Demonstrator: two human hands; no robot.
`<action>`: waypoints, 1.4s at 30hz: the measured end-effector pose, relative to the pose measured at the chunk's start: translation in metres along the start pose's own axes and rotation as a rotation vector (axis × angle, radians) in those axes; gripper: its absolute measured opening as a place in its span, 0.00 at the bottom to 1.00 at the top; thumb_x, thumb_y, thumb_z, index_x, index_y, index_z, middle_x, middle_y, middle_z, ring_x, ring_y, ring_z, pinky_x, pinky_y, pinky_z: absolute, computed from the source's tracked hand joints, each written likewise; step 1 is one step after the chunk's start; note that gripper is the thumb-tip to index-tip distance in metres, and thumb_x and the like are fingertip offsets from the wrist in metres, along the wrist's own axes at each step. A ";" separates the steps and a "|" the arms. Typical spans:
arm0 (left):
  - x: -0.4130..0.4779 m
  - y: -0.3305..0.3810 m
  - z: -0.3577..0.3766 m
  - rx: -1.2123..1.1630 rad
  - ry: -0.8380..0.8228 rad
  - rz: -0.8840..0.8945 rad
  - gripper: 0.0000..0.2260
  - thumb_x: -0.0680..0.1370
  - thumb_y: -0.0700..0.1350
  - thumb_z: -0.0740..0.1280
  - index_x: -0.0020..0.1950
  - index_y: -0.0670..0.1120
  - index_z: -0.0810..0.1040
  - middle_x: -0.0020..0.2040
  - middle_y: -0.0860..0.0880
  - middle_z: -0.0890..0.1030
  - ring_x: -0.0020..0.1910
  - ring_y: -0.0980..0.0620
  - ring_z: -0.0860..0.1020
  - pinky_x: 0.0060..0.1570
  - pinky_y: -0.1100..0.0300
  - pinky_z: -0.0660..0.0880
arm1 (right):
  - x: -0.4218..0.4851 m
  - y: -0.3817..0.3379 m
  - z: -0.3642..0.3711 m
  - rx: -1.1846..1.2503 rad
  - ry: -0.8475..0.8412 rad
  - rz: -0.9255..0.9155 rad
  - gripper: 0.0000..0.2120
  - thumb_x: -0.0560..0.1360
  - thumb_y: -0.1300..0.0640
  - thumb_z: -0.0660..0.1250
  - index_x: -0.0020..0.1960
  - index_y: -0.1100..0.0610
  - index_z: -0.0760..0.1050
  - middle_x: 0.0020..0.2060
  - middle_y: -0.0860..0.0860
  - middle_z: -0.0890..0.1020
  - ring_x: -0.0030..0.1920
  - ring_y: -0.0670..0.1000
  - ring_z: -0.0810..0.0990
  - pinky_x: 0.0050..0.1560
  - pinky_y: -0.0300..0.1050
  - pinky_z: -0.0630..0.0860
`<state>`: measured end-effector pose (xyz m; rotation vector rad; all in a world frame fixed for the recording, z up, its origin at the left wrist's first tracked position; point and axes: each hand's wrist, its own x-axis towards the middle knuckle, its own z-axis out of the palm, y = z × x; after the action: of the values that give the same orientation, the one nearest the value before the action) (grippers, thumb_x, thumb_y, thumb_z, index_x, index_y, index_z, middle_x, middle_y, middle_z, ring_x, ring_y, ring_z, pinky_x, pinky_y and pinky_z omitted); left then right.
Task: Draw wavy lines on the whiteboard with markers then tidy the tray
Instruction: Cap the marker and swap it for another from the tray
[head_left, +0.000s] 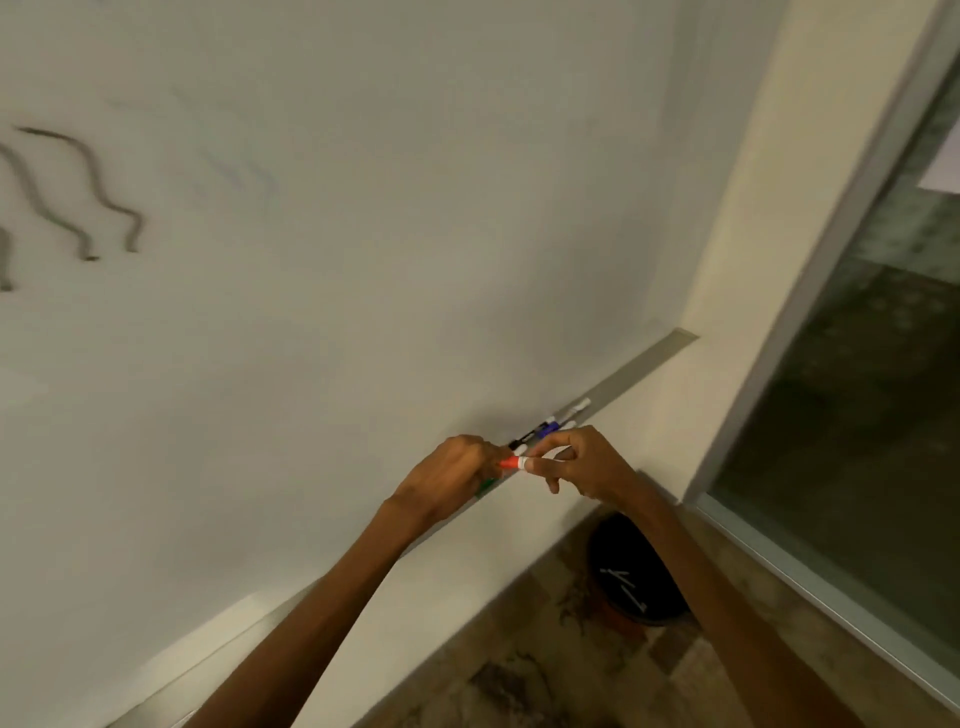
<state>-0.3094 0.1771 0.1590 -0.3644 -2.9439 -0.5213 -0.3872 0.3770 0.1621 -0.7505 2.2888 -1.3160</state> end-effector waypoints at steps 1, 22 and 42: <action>0.017 0.005 0.013 -0.027 -0.020 -0.023 0.09 0.80 0.45 0.66 0.57 0.44 0.82 0.49 0.45 0.84 0.46 0.47 0.80 0.43 0.65 0.70 | 0.002 0.016 -0.010 -0.011 0.006 0.026 0.07 0.73 0.50 0.73 0.47 0.53 0.82 0.29 0.50 0.83 0.28 0.45 0.78 0.27 0.34 0.71; 0.204 0.051 0.328 -0.183 -0.168 -0.160 0.09 0.79 0.45 0.66 0.55 0.48 0.83 0.51 0.45 0.83 0.48 0.43 0.81 0.46 0.53 0.78 | 0.035 0.353 -0.085 -0.142 0.200 0.373 0.09 0.75 0.63 0.69 0.53 0.56 0.83 0.51 0.52 0.84 0.53 0.52 0.81 0.59 0.44 0.75; 0.234 -0.017 0.497 -0.145 -0.351 -0.129 0.10 0.81 0.41 0.61 0.58 0.44 0.81 0.43 0.43 0.84 0.41 0.44 0.81 0.36 0.54 0.72 | 0.069 0.490 -0.033 -0.122 0.218 0.592 0.14 0.77 0.59 0.68 0.61 0.56 0.79 0.57 0.52 0.82 0.59 0.51 0.79 0.58 0.43 0.74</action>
<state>-0.5807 0.3870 -0.2701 -0.3094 -3.2934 -0.7620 -0.5840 0.5586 -0.2553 0.0608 2.4972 -1.0193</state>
